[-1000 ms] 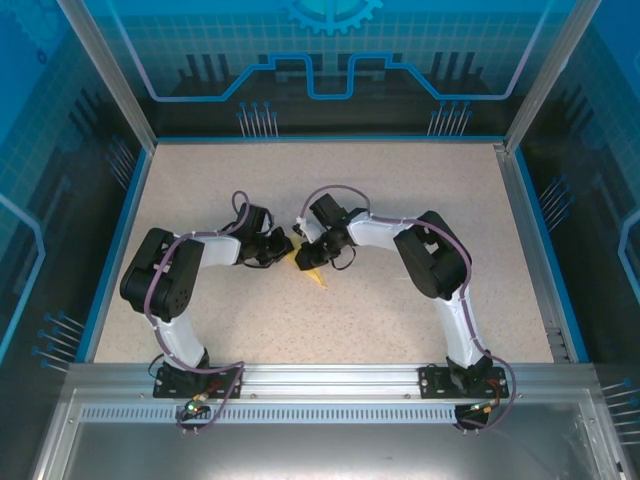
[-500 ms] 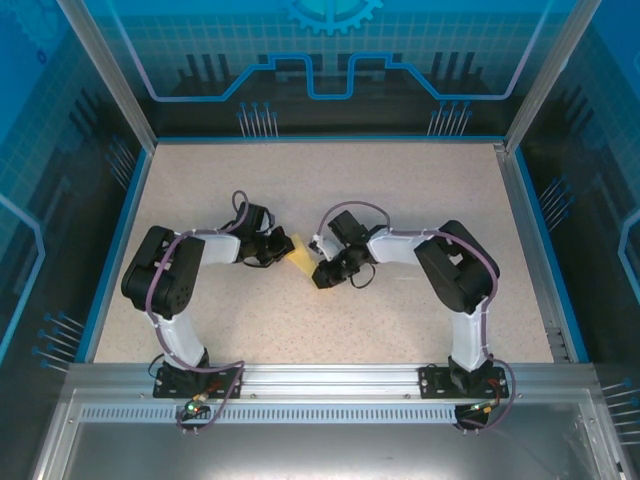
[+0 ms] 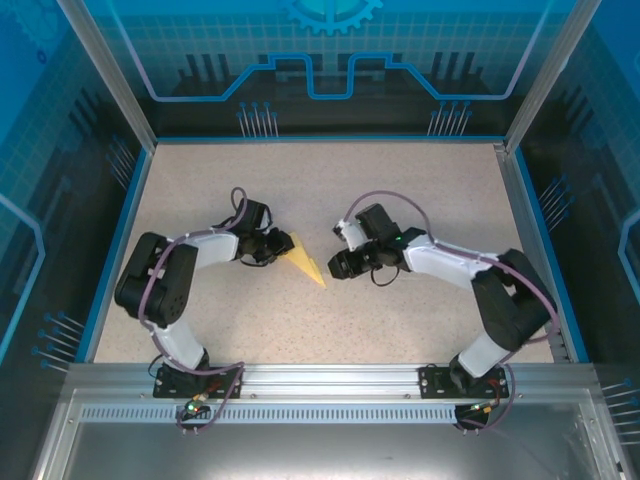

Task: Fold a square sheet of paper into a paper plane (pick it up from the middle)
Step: Fold the wing for the fifth time at the center of the table, then turn over a paper plane at the center of the table.

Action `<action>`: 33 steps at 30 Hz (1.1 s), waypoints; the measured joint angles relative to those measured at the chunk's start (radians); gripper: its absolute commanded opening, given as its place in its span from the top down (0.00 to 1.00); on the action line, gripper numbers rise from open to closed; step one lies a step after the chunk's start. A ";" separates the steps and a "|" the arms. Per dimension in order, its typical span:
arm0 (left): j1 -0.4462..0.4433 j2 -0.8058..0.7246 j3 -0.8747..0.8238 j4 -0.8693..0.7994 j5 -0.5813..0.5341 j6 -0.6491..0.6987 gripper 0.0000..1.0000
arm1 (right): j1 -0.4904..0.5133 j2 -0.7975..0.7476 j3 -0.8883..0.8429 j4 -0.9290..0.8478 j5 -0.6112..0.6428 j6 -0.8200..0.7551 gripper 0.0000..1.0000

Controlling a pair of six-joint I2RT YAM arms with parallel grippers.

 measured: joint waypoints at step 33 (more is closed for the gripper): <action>-0.331 0.241 0.520 -0.729 -0.629 -0.118 0.75 | -0.128 -0.180 -0.180 0.044 0.330 0.131 0.30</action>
